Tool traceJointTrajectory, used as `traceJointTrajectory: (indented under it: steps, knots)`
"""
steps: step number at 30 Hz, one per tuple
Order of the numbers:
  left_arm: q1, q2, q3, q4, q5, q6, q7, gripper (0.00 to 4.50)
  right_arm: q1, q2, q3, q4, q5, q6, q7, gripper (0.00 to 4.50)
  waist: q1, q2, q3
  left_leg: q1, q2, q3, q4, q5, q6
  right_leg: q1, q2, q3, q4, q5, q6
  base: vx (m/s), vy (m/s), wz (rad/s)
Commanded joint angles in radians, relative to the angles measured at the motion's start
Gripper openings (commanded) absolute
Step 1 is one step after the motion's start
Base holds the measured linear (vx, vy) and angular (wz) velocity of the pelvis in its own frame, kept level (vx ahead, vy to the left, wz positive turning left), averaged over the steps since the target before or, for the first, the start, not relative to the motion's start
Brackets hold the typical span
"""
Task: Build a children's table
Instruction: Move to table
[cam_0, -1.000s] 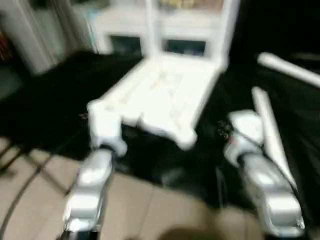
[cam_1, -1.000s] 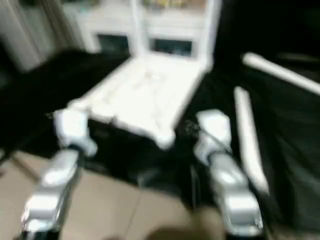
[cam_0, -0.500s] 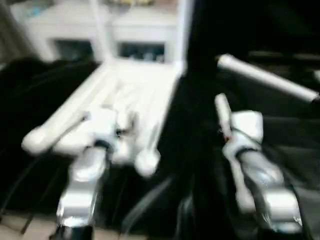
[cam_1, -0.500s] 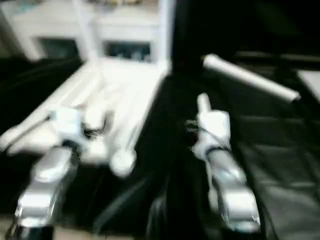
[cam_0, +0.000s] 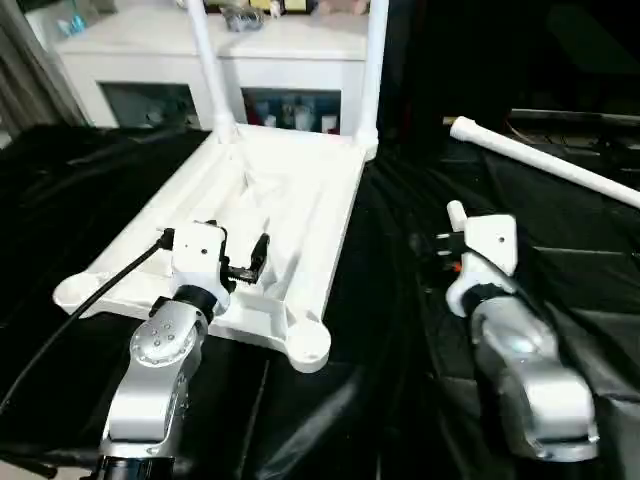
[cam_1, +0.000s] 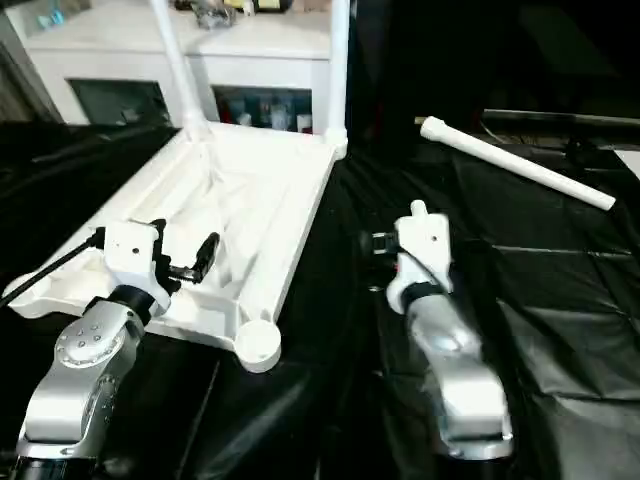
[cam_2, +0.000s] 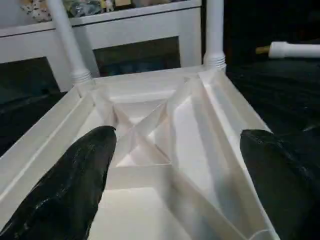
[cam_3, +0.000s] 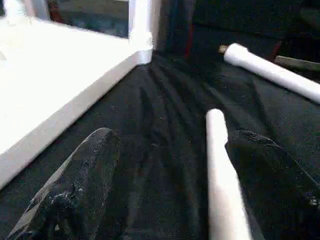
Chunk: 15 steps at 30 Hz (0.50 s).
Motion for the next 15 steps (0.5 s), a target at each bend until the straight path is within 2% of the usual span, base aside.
traceJointTrajectory:
  steps: [1,2,3,4,6,8,15]
  knots:
    - [-0.005,-0.005,-0.012,-0.014,-0.017,0.014,-0.017,4.46,-0.024,-0.024,0.001,-0.011,-0.006,0.056,0.031,3.79,-0.005,-0.009,-0.043,0.017,0.078,-0.034,-0.102,-0.288,-0.032,0.028,-0.084,0.043,-0.085,-0.303,-0.131,0.0,0.0,0.0]
    - [-0.005,-0.009,-0.015,-0.014,-0.013,0.007,-0.016,4.46,-0.032,-0.052,0.019,-0.006,-0.026,0.046,0.043,3.79,-0.005,-0.014,-0.043,0.017,0.078,-0.031,-0.1,-0.282,-0.029,0.025,-0.084,0.044,-0.087,-0.303,-0.13,0.0,0.0,0.0]
    - [-0.006,-0.01,-0.016,-0.013,-0.01,0.003,-0.014,4.46,-0.036,-0.067,0.031,-0.004,-0.038,0.039,0.045,3.79,-0.003,-0.013,-0.043,0.017,0.079,-0.032,-0.099,-0.276,-0.029,0.025,-0.085,0.044,-0.087,-0.299,-0.132,0.0,0.0,0.0]
    - [-0.007,-0.011,-0.017,-0.01,-0.007,-0.001,-0.009,4.46,-0.039,-0.079,0.041,0.001,-0.051,0.03,0.045,3.79,-0.003,-0.017,-0.044,0.014,0.079,-0.029,-0.098,-0.253,-0.024,0.026,-0.085,0.045,-0.087,-0.278,-0.137,0.0,0.0,0.0]
    - [-0.008,-0.012,-0.017,-0.008,-0.006,-0.002,-0.003,4.46,-0.041,-0.084,0.046,0.002,-0.055,0.031,0.045,3.79,-0.002,-0.015,-0.044,0.013,0.079,-0.029,-0.097,-0.241,-0.02,0.026,-0.086,0.045,-0.085,-0.267,-0.142,0.0,0.0,0.0]
    - [-0.007,-0.018,-0.014,-0.005,-0.004,-0.018,0.014,4.46,-0.038,-0.085,0.056,0.016,-0.064,-0.038,0.043,3.79,-0.002,-0.017,-0.045,0.01,0.079,-0.028,-0.095,-0.23,-0.011,0.028,-0.088,0.044,-0.085,-0.263,-0.148,0.0,0.0,0.0]
    - [-0.012,-0.038,-0.003,-0.006,-0.021,-0.013,0.031,4.46,-0.023,-0.071,0.068,0.01,-0.045,-0.053,0.044,3.79,-0.002,-0.013,-0.049,0.011,0.083,-0.022,-0.094,-0.192,0.005,0.029,-0.084,0.042,-0.08,-0.189,-0.167,0.0,0.0,0.0]
